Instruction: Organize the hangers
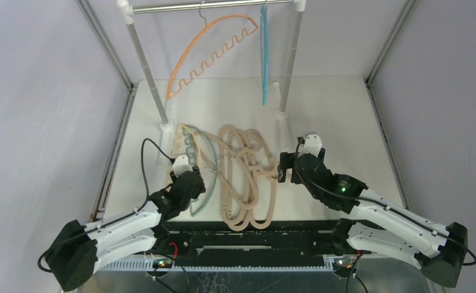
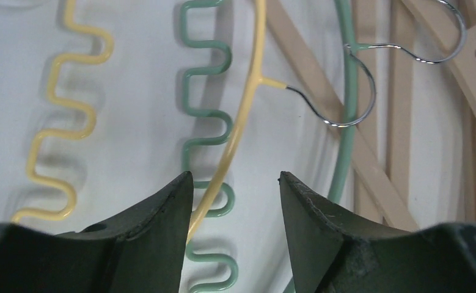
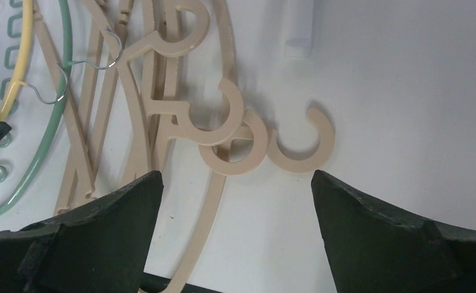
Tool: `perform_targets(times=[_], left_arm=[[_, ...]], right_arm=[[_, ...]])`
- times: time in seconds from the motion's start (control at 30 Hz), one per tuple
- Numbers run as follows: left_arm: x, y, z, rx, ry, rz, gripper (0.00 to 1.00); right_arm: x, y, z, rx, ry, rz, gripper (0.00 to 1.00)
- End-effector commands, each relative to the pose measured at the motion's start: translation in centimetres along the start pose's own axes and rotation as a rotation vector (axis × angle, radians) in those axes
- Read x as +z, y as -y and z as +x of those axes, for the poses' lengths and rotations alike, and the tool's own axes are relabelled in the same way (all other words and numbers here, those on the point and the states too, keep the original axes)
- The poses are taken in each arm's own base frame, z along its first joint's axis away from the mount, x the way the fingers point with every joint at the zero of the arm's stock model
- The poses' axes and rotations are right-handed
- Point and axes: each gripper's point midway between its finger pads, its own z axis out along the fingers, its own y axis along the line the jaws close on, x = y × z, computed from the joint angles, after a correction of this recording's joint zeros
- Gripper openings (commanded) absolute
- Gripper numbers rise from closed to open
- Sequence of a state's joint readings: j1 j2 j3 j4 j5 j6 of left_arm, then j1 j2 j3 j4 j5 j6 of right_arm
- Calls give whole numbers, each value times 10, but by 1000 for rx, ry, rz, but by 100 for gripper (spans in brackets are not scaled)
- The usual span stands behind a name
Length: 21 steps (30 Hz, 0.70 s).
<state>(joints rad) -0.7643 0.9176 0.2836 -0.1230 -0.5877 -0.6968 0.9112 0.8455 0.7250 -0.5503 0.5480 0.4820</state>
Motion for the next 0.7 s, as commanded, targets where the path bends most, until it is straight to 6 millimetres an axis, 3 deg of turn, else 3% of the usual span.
perform_targets(times=[0.0, 0.43, 0.53, 0.67], left_arm=[[-4, -15, -5, -61, 55, -58, 60], [1, -23, 6, -50, 2, -141, 51], [3, -24, 8, -59, 2, -147, 43], [2, -24, 9, -69, 4, -140, 18]], right_arm=[[-2, -7, -8, 46, 34, -33, 100], [-2, -9, -7, 44, 32, -46, 100], [-2, -9, -7, 40, 33, -47, 100], [-1, -8, -7, 34, 36, -43, 100]])
